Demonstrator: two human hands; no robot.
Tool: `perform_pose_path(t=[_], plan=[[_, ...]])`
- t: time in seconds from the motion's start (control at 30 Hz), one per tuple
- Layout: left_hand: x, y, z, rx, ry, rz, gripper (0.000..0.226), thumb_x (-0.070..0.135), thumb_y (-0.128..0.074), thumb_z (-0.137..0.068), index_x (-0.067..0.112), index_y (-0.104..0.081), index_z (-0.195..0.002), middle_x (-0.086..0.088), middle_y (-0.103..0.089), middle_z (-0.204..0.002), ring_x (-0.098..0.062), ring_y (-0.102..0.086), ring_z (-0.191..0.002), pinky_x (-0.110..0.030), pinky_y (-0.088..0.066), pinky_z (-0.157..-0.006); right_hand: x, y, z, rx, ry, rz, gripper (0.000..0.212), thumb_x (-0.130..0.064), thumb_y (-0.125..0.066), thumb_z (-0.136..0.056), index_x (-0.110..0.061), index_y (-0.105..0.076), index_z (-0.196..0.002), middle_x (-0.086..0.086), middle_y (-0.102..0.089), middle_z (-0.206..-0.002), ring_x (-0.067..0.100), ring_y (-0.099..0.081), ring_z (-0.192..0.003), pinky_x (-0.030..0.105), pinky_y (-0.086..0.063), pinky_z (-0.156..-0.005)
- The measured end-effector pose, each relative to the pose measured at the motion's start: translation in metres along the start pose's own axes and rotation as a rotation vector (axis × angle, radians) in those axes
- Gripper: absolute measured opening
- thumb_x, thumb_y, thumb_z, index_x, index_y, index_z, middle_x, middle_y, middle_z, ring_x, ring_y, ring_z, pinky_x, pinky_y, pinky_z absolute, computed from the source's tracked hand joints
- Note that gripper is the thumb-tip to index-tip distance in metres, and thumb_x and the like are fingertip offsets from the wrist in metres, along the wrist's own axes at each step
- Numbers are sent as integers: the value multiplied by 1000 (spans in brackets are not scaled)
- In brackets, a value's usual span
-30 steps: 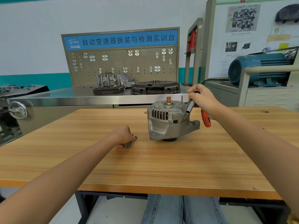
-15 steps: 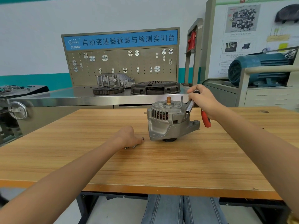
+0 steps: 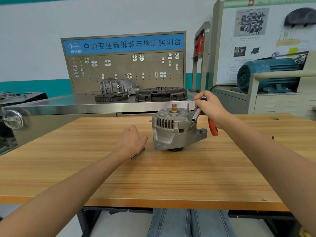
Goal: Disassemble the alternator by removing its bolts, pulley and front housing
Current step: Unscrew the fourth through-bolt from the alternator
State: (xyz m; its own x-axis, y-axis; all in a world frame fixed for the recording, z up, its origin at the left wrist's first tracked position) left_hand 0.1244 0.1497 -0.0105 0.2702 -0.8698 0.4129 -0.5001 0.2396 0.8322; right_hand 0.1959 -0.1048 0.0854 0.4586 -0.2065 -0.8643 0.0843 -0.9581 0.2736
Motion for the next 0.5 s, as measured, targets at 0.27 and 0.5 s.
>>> perform_pose_path(t=[0.27, 0.5], plan=[[68, 12, 0, -22, -96, 733, 37, 30, -26, -103, 20, -45, -133, 6, -49, -126, -4, -42, -106, -20, -29, -86, 2, 0, 1, 19, -29, -52, 25, 0, -45, -89, -23, -48, -83, 6, -52, -105, 18, -52, -84, 29, -48, -73], [73, -7, 3, -100, -12, 1024, 39, 36, -32, -102, 26, -40, -138, 11, -46, -129, -1, -43, -108, -16, -33, -81, 9, 3, 3, 120, -89, -158, 27, 5, -46, -83, -21, -51, -77, 3, -53, -95, 15, -49, -80, 25, -45, -67]])
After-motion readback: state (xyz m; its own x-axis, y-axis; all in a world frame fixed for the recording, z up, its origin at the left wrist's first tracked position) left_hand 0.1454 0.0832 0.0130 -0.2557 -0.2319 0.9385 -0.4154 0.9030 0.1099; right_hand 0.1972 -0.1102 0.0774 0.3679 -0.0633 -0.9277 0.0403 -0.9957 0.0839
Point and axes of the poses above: each hand's wrist, its own z-axis away from the middle knuckle, its own y-axis out of the back of the hand, x = y × z, the point moved 8 cm from there along -z, towards the middle knuckle
